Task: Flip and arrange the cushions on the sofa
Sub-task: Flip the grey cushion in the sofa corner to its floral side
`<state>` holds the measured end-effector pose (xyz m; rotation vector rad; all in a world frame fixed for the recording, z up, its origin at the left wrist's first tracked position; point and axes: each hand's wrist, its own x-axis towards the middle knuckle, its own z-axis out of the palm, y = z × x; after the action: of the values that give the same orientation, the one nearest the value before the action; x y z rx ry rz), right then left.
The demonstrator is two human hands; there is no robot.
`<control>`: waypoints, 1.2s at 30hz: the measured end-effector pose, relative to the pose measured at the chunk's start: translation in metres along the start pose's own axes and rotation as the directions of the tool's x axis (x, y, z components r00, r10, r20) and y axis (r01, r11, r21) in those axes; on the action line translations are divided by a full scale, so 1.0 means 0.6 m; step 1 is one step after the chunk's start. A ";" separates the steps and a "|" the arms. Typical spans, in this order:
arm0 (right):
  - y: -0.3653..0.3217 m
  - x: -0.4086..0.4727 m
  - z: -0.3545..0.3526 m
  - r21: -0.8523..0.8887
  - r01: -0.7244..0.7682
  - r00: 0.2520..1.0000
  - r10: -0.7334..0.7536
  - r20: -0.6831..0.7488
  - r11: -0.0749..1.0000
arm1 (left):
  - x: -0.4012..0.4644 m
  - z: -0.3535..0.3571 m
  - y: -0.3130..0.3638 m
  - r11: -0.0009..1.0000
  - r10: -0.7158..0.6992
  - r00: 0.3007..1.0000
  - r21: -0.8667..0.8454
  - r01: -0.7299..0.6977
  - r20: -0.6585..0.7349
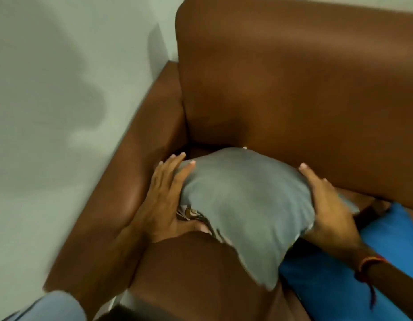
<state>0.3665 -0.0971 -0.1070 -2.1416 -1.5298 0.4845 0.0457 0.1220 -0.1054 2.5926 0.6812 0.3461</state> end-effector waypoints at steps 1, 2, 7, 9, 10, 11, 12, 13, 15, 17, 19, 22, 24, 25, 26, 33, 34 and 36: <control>0.008 0.025 -0.025 0.021 -0.058 0.998 0.059 -0.008 0.998 | 0.023 -0.009 -0.004 0.998 0.006 0.997 0.069 -0.012 0.080; 0.015 0.046 -0.040 -0.001 -0.084 0.996 0.084 -0.020 0.996 | 0.055 -0.008 0.006 0.994 -0.078 0.988 0.092 0.066 0.133; 0.006 0.116 -0.073 0.079 -0.173 0.978 0.181 -0.104 0.982 | 0.093 -0.031 -0.036 0.951 -0.304 0.952 0.070 0.301 0.027; -0.005 0.137 -0.092 0.214 -0.157 0.970 0.191 -0.149 0.964 | 0.148 -0.060 -0.023 0.945 -0.314 0.940 -0.136 0.297 -0.131; -0.016 0.148 -0.106 0.257 -0.144 0.969 0.189 -0.159 0.956 | 0.154 -0.090 -0.023 0.917 -0.348 0.927 -0.255 0.306 -0.140; -0.024 0.159 -0.113 0.274 -0.132 0.971 0.180 -0.157 0.953 | 0.165 -0.105 -0.024 0.911 -0.350 0.922 -0.290 0.295 -0.163; -0.034 0.168 -0.119 0.283 -0.130 0.974 0.176 -0.144 0.950 | 0.182 -0.110 -0.026 0.905 -0.349 0.917 -0.321 0.278 -0.191; -0.045 0.176 -0.122 0.293 -0.132 0.976 0.175 -0.126 0.947 | 0.194 -0.116 -0.029 0.904 -0.343 0.921 -0.331 0.271 -0.182; -0.056 0.193 -0.117 0.285 -0.141 0.982 0.170 -0.078 0.948 | 0.216 -0.119 -0.020 0.907 -0.332 0.933 -0.317 0.276 -0.137; -0.056 0.209 -0.114 0.251 -0.117 0.990 0.134 -0.051 0.961 | 0.230 -0.112 -0.020 0.927 -0.301 0.943 -0.274 0.255 -0.143; -0.046 0.219 -0.116 0.222 -0.069 0.992 0.090 -0.088 0.973 | 0.242 -0.106 -0.022 0.933 -0.312 0.934 -0.242 0.266 -0.176; -0.028 0.217 -0.106 0.144 -0.044 0.989 0.063 -0.131 0.989 | 0.241 -0.081 -0.032 0.935 -0.335 0.918 -0.196 0.296 -0.213; -0.023 0.211 -0.094 0.100 -0.083 0.989 0.094 -0.115 0.992 | 0.237 -0.060 -0.037 0.948 -0.309 0.933 -0.139 0.287 -0.183; -0.021 0.207 -0.089 0.085 -0.107 0.987 0.116 -0.111 0.991 | 0.234 -0.052 -0.033 0.952 -0.303 0.936 -0.109 0.287 -0.178; -0.019 0.205 -0.086 0.068 -0.125 0.985 0.132 -0.111 0.990 | 0.230 -0.049 -0.030 0.953 -0.303 0.934 -0.086 0.292 -0.189; 0.012 0.153 -0.116 -0.005 -0.122 0.984 0.120 -0.133 0.993 | 0.203 -0.063 0.052 0.971 -0.184 0.843 0.042 0.237 -0.506; 0.016 0.138 -0.120 0.003 -0.142 0.984 0.141 -0.109 0.990 | 0.199 -0.062 0.074 0.977 -0.111 0.829 0.094 0.193 -0.548; 0.036 0.078 -0.130 -0.002 -0.199 0.977 0.199 -0.076 0.980 | 0.189 -0.034 0.141 0.969 0.081 0.882 0.245 0.041 -0.465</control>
<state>0.4397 -0.0714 -0.0547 -2.3059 -1.2862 0.4574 0.1695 0.1213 -0.0334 2.7717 0.9096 0.9835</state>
